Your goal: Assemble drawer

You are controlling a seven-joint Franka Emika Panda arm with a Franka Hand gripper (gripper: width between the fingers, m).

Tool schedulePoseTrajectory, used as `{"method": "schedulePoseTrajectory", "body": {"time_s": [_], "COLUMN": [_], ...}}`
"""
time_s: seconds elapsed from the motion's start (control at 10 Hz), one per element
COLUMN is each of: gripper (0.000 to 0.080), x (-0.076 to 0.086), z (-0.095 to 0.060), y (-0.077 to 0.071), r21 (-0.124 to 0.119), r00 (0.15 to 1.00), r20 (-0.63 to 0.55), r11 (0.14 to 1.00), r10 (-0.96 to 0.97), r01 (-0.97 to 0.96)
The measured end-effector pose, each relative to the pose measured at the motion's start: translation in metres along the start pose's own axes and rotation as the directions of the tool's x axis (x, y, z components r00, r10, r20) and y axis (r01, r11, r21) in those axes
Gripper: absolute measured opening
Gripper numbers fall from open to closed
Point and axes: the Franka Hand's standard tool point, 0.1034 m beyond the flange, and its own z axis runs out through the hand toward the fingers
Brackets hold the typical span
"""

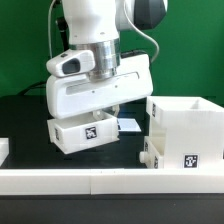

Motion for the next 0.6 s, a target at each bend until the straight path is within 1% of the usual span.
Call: {"method": "schedulePoseTrajectory", "body": {"time_s": [0.2, 0.4, 0.5, 0.6], "gripper": [0.0043, 0.0043, 0.0043, 0.0043], "x": [-0.0024, -0.0032, -0.0035, -0.0009], "z": [0.002, 0.0025, 0.0025, 0.0], "y": [0.0004, 0.0011, 0.0017, 0.0046], "r21": [0.0, 0.0, -0.001, -0.016], "r00": [0.996, 0.968, 0.944, 0.87], "r20": [0.002, 0.005, 0.007, 0.027], "r11": [0.996, 0.968, 0.944, 0.87], "r10": [-0.089, -0.25, -0.33, -0.493], "r01": [0.089, 0.25, 0.33, 0.493]}}
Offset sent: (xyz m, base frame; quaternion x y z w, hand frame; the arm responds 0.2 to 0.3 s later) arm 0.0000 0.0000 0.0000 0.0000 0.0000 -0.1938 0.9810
